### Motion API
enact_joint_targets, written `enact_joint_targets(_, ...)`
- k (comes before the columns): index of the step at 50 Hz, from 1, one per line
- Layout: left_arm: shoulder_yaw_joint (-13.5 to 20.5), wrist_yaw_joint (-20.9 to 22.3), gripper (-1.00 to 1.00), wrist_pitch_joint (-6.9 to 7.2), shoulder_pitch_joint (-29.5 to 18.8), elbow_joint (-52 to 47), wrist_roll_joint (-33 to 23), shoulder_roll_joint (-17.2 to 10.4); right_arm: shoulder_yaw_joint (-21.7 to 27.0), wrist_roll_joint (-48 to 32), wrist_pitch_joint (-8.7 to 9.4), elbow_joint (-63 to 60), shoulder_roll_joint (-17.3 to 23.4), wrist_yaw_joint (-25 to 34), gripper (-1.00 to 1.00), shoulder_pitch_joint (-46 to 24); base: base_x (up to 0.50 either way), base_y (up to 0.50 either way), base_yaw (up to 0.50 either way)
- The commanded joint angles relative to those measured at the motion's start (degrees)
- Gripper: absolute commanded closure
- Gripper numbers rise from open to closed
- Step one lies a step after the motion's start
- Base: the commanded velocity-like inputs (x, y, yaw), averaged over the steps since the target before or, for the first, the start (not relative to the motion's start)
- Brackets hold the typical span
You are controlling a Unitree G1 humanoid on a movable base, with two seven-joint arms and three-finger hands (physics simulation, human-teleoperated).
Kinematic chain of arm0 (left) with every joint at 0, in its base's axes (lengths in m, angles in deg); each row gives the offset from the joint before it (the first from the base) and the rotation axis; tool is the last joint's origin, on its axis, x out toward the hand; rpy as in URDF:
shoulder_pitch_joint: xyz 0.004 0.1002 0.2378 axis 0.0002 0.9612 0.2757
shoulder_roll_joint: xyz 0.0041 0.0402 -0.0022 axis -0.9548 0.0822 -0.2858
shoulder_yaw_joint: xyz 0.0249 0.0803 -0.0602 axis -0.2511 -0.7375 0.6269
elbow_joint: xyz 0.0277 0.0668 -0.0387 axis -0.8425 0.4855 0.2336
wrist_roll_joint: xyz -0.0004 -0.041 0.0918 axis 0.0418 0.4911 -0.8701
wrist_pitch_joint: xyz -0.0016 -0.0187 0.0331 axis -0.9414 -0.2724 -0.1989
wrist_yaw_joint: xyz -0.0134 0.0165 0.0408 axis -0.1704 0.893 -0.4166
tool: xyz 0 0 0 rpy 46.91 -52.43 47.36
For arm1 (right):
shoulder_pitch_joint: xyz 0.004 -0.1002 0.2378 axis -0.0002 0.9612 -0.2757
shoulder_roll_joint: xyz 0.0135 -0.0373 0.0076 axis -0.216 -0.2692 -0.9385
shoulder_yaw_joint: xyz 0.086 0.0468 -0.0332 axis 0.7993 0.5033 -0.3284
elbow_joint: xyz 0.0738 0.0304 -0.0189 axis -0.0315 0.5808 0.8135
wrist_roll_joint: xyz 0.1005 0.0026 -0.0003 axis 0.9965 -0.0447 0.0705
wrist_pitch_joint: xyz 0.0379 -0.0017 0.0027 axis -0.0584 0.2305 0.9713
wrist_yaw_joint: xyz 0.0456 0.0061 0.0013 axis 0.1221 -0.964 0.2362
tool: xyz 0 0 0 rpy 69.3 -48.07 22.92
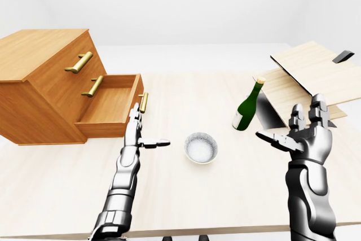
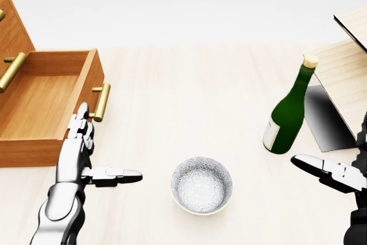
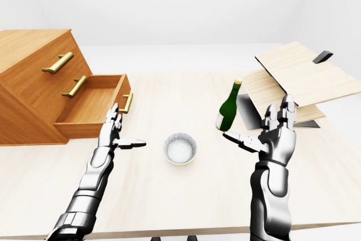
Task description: Close the bottom drawer of the cabinet.
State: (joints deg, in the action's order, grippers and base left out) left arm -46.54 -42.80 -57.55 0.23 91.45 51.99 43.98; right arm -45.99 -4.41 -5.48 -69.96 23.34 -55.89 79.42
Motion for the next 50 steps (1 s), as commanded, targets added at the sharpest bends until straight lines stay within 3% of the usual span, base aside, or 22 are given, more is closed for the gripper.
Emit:
enact_joint_targets(1, 1.3, -0.8, -1.0, 0.0, -10.3, 16.6, 2.1, -2.1, -0.3, 0.0, -0.32, 0.5, -0.2, 0.6, -1.0, 0.2, 0.0, 0.0, 0.0)
enact_joint_targets(5, 1.4, -1.3, -1.0, 0.0, -14.5, 25.8, 2.2, -2.9, -0.5, -0.2, 0.03, -0.2, -0.2, 0.5, -1.0, 0.3, 0.0, 0.0, 0.0)
enact_joint_targets(13, 1.8, -1.5, -1.0, 0.0, -18.2, 32.6, 2.5, -4.1, -0.6, -0.2, -0.04, 0.3, -0.2, 0.7, -1.0, 0.1, 0.0, 0.0, 0.0)
enact_joint_targets(50, 3.8, -2.8, -1.0, 0.0, -20.6, 37.6, 5.6, -7.7, -0.6, -0.4, -0.07, 0.5, -0.2, 0.9, -1.0, 0.2, 0.0, 0.0, 0.0)
